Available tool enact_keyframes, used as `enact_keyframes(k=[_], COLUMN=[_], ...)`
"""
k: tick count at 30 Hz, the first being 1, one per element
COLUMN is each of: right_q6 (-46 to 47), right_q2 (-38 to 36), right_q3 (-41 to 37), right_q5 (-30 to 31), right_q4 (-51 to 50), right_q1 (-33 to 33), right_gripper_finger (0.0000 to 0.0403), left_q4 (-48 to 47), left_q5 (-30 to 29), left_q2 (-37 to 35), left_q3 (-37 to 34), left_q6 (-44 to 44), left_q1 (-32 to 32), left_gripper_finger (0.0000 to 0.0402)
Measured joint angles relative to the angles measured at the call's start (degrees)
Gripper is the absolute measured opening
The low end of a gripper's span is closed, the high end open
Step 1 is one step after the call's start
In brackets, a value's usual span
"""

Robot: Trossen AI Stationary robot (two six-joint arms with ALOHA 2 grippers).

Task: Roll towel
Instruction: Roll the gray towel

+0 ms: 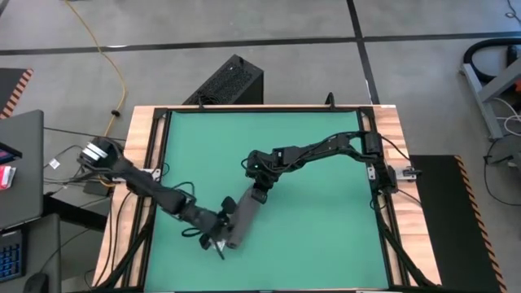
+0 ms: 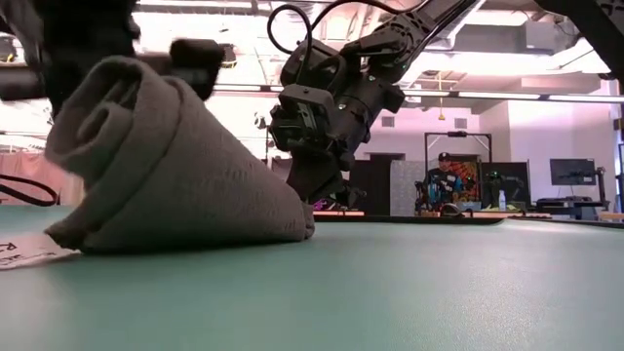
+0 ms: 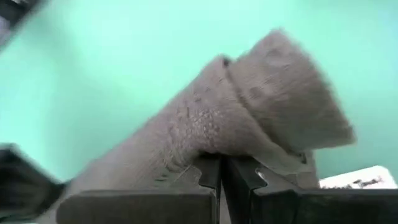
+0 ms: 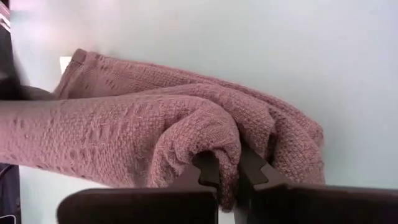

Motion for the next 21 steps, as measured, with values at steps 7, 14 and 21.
enact_keyframes(k=[7,14,21], right_q6=[0.0,0.0,0.0], right_q2=[0.0,0.0,0.0], right_q3=[-0.1,-0.2,-0.2], right_q5=[0.3,0.3,0.3], right_q4=[0.4,0.3,0.3], right_q1=[0.0,-0.1,0.0], right_gripper_finger=[0.0025,0.0025,0.0025], left_q4=[0.4,-0.3,4.8], left_q5=[-5.6,-7.0,-19.7], left_q2=[-8.3,-8.1,-7.1], left_q3=[0.3,0.2,3.0], left_q6=[-4.9,-8.0,-1.8], left_q1=[-4.5,-6.3,-8.4], left_gripper_finger=[0.0000,0.0000,0.0000])
